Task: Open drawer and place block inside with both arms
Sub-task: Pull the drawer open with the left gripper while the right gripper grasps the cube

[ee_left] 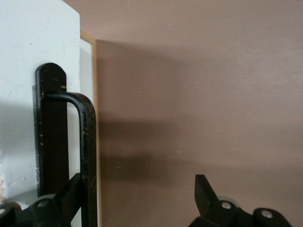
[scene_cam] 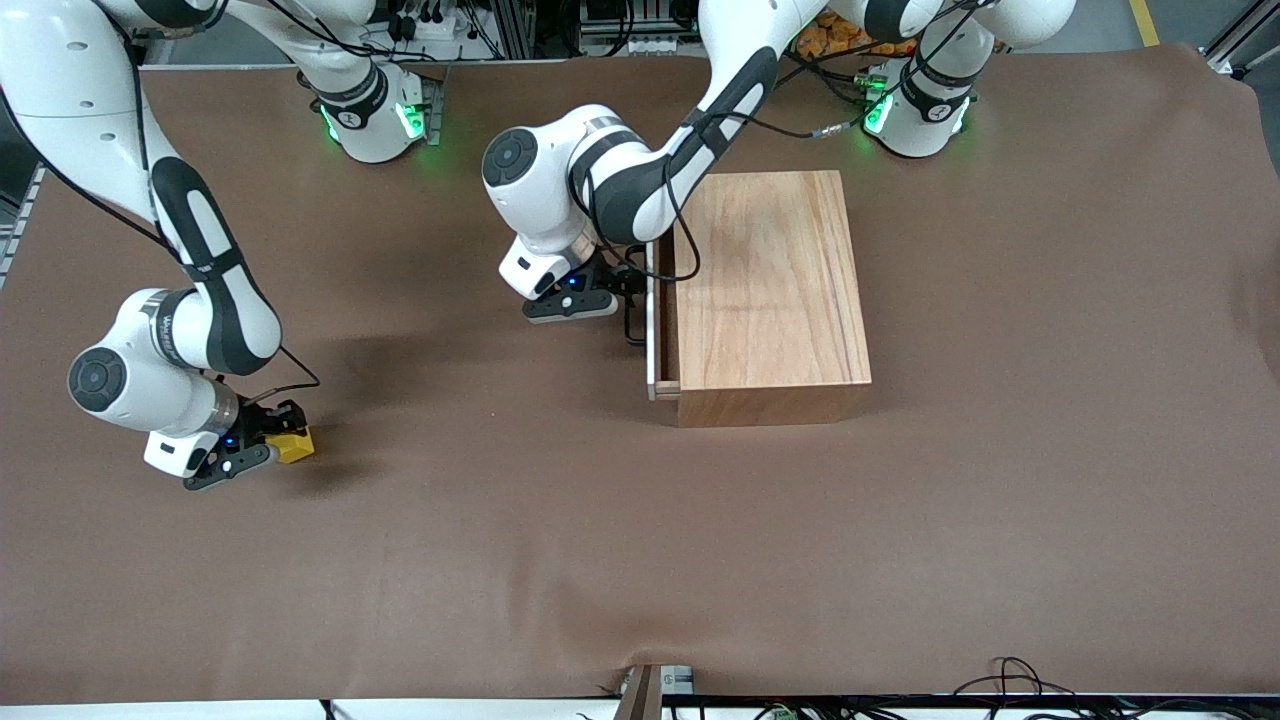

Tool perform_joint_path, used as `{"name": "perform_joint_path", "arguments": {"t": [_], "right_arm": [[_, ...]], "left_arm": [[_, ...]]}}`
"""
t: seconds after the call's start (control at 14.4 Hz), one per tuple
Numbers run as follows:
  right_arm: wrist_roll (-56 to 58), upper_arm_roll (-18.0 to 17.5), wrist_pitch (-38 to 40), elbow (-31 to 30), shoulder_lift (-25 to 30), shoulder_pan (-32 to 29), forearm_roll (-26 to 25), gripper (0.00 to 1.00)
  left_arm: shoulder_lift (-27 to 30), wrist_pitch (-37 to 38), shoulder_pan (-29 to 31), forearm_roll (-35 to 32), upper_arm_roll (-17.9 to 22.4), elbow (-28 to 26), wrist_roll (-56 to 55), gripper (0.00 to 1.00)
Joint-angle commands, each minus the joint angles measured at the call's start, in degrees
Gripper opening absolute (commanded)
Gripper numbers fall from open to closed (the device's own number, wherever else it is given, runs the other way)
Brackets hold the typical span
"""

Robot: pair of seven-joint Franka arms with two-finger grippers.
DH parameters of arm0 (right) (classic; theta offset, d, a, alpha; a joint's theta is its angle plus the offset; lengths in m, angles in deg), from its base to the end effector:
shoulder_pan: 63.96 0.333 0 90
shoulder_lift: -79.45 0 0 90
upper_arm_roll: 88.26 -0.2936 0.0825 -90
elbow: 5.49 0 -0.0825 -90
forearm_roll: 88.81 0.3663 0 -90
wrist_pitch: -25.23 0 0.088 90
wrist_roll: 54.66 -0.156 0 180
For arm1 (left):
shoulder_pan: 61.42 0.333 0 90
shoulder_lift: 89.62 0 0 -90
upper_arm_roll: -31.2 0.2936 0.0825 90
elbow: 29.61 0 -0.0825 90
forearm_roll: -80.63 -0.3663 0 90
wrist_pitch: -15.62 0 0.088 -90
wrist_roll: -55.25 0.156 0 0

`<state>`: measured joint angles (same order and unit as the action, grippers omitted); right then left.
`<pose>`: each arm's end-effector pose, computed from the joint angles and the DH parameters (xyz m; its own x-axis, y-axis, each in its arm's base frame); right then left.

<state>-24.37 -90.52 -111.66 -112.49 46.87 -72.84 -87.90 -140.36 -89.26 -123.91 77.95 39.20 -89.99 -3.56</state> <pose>0.6046 -0.0694 0.1509 0.9223 0.3858 -0.0246 0.3843 -0.9218 -0.0509 0.4025 -0.5996 0.2400 0.9971 0.0093 0.0749 0.0219 -0.9856 -0.1680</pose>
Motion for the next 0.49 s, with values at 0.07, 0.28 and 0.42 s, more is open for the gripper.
{"name": "perform_joint_path", "arguments": {"t": [0.07, 0.28, 0.42], "right_arm": [[0.65, -1.52, 10.30, 0.56, 10.24, -1.93, -0.74, 0.06], [0.47, -1.61, 23.63, 5.73, 17.10, -1.14, -0.47, 0.06], [0.03, -1.61, 36.53, 14.67, 17.64, -0.79, 1.36, 0.06]], "left_arm": [[-1.20, -8.30, -0.18, 3.38, -0.53, 1.32, -2.01, 1.00], [-2.60, -13.77, -0.18, 5.32, -0.80, 1.58, -2.97, 1.00], [-3.13, -17.01, -0.35, 5.41, -1.15, 1.58, -4.73, 1.00]]}}
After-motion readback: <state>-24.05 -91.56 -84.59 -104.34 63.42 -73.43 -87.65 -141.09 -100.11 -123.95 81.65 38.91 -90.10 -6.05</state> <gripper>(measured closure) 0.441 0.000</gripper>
